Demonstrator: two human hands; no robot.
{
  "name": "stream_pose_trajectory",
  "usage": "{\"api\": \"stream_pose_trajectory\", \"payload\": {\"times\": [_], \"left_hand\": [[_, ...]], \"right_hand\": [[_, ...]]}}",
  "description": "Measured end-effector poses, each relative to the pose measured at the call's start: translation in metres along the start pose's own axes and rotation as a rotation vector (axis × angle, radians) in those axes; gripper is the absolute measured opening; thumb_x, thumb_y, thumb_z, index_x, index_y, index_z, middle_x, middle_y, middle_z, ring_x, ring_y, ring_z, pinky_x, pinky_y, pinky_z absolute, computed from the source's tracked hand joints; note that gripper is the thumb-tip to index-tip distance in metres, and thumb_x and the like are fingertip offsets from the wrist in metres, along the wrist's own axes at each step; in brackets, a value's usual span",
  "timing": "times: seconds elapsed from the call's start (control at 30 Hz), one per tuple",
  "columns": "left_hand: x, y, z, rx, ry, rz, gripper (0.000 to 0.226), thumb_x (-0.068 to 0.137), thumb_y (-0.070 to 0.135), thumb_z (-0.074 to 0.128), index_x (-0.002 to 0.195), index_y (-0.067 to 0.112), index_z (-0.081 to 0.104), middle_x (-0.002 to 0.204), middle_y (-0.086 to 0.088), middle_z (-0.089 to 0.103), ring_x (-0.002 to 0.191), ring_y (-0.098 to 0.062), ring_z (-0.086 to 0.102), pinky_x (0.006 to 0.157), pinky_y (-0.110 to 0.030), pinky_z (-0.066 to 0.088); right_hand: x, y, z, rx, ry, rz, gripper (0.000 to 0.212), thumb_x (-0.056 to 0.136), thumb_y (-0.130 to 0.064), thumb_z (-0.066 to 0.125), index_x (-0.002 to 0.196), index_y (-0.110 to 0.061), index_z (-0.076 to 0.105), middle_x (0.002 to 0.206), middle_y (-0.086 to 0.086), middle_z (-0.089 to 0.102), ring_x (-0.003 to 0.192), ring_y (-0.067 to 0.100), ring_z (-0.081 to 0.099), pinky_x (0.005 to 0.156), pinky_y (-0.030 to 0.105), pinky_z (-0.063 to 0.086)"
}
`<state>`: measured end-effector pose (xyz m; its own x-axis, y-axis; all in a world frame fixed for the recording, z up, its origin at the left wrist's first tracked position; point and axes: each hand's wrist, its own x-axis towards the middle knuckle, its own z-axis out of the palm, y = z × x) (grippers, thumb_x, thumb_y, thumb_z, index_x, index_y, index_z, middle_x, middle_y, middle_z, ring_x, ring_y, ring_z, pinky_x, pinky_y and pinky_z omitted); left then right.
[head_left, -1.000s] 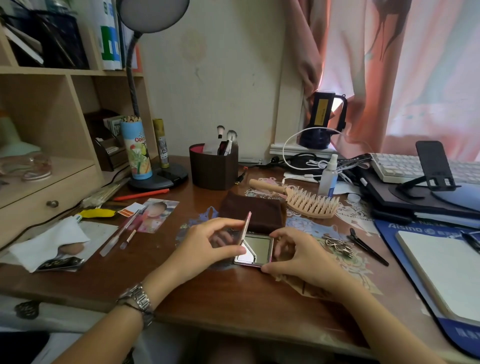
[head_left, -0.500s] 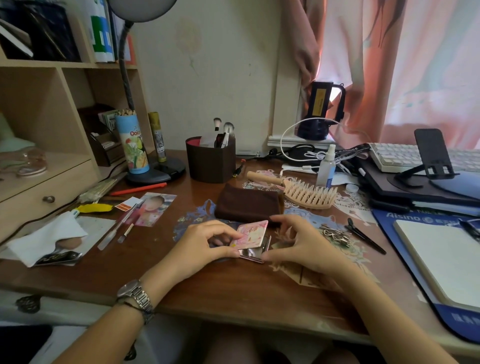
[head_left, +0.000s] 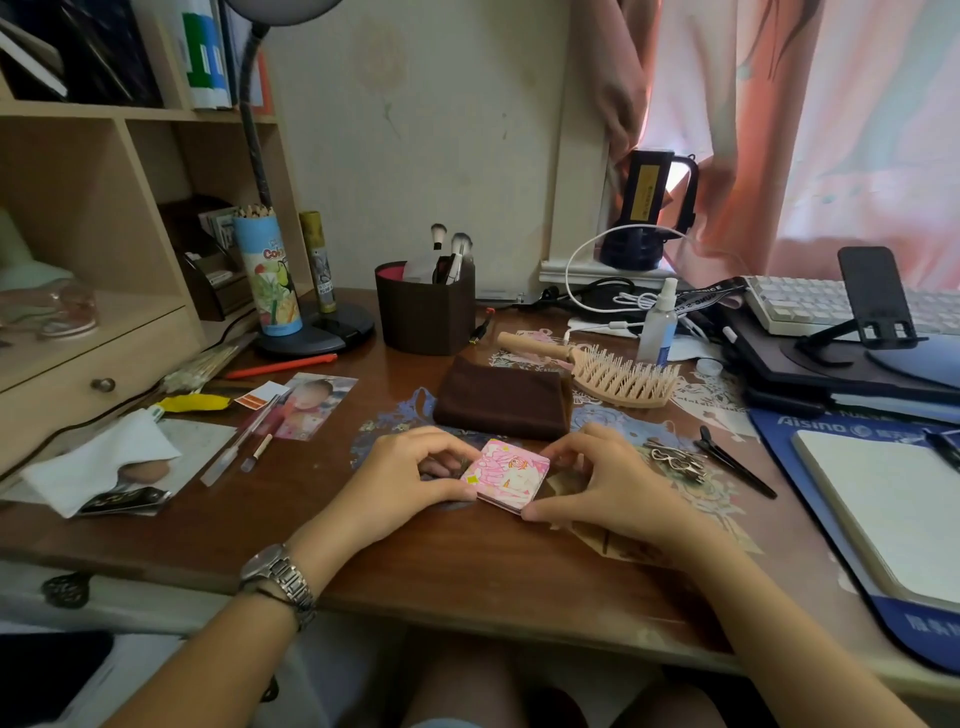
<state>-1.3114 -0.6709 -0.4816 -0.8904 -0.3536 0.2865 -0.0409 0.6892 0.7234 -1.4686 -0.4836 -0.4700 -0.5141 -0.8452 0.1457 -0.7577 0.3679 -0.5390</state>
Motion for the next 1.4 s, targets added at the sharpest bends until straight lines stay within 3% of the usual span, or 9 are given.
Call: {"api": "stream_pose_trajectory", "payload": {"times": [0.2, 0.27, 0.33, 0.4, 0.47, 0.63, 1.0, 1.2, 1.4], "left_hand": [[0.0, -0.005, -0.002, 0.108, 0.108, -0.044, 0.028, 0.087, 0.006, 0.066, 0.108, 0.024, 0.069, 0.106, 0.008, 0.067, 0.09, 0.005, 0.062, 0.076, -0.002, 0.045], [0.0, -0.002, -0.001, 0.13, 0.114, -0.045, 0.024, 0.092, 0.012, 0.06, 0.111, 0.026, 0.067, 0.108, 0.012, 0.065, 0.093, 0.01, 0.057, 0.077, 0.0, 0.042], [0.0, 0.0, -0.002, 0.066, 0.088, -0.08, 0.024, 0.09, 0.027, 0.064, 0.113, 0.031, 0.065, 0.11, 0.015, 0.063, 0.096, 0.008, 0.057, 0.082, -0.007, 0.047], [-0.001, 0.001, -0.002, 0.081, -0.026, -0.118, 0.049, 0.076, 0.047, 0.073, 0.121, 0.04, 0.057, 0.115, 0.022, 0.056, 0.105, 0.004, 0.054, 0.089, -0.019, 0.049], [-0.001, 0.002, -0.001, 0.196, -0.136, -0.123, 0.072, 0.066, 0.057, 0.076, 0.13, 0.044, 0.046, 0.115, 0.033, 0.041, 0.112, 0.006, 0.043, 0.093, -0.021, 0.04], [0.005, 0.0, -0.001, 0.25, -0.172, -0.113, 0.079, 0.066, 0.058, 0.076, 0.136, 0.041, 0.041, 0.122, 0.027, 0.037, 0.117, 0.004, 0.034, 0.094, -0.022, 0.033], [0.025, 0.01, -0.016, 0.361, -0.377, -0.132, 0.076, 0.067, 0.059, 0.075, 0.132, 0.032, 0.046, 0.116, 0.017, 0.04, 0.105, -0.001, 0.043, 0.09, -0.023, 0.041], [0.032, 0.006, -0.015, 0.427, -0.348, -0.023, 0.066, 0.065, 0.062, 0.075, 0.118, 0.031, 0.05, 0.105, 0.023, 0.041, 0.092, 0.004, 0.043, 0.076, -0.018, 0.04], [0.04, -0.003, -0.025, 0.461, -0.328, 0.051, 0.062, 0.061, 0.063, 0.076, 0.108, 0.035, 0.048, 0.105, 0.023, 0.043, 0.093, 0.001, 0.043, 0.082, -0.025, 0.046]], "right_hand": [[-0.005, -0.004, -0.001, 0.054, -0.064, -0.08, 0.03, 0.062, -0.052, 0.08, 0.085, -0.036, 0.066, 0.091, -0.013, 0.053, 0.085, 0.002, 0.049, 0.069, 0.018, 0.043], [-0.005, -0.006, -0.001, 0.07, -0.066, -0.1, 0.027, 0.063, -0.05, 0.08, 0.084, -0.036, 0.068, 0.091, -0.011, 0.055, 0.084, 0.002, 0.051, 0.07, 0.018, 0.045], [-0.005, -0.006, -0.001, 0.077, -0.054, -0.104, 0.027, 0.063, -0.05, 0.08, 0.083, -0.036, 0.068, 0.09, -0.01, 0.055, 0.082, 0.003, 0.051, 0.07, 0.018, 0.045], [-0.005, -0.005, -0.001, 0.087, -0.05, -0.112, 0.025, 0.063, -0.048, 0.081, 0.082, -0.037, 0.068, 0.087, -0.01, 0.056, 0.081, 0.003, 0.051, 0.069, 0.017, 0.044], [-0.005, -0.005, -0.001, 0.092, -0.045, -0.127, 0.025, 0.064, -0.046, 0.081, 0.082, -0.037, 0.067, 0.086, -0.009, 0.056, 0.08, 0.004, 0.05, 0.068, 0.017, 0.043], [-0.004, -0.004, 0.0, 0.092, -0.059, -0.136, 0.028, 0.065, -0.047, 0.08, 0.085, -0.031, 0.068, 0.082, -0.01, 0.057, 0.077, 0.005, 0.052, 0.066, 0.017, 0.042], [-0.004, -0.004, -0.002, 0.099, -0.107, -0.136, 0.023, 0.071, -0.045, 0.077, 0.087, -0.034, 0.065, 0.082, -0.01, 0.056, 0.077, 0.004, 0.051, 0.067, 0.016, 0.041], [0.01, -0.007, -0.014, 0.066, -0.316, -0.099, 0.024, 0.072, -0.046, 0.075, 0.09, -0.035, 0.063, 0.082, -0.011, 0.058, 0.068, -0.001, 0.049, 0.063, 0.017, 0.04], [0.022, -0.013, -0.026, 0.072, -0.45, -0.083, 0.022, 0.077, -0.046, 0.071, 0.092, -0.033, 0.064, 0.084, -0.005, 0.063, 0.066, -0.005, 0.051, 0.063, 0.015, 0.042]]}}
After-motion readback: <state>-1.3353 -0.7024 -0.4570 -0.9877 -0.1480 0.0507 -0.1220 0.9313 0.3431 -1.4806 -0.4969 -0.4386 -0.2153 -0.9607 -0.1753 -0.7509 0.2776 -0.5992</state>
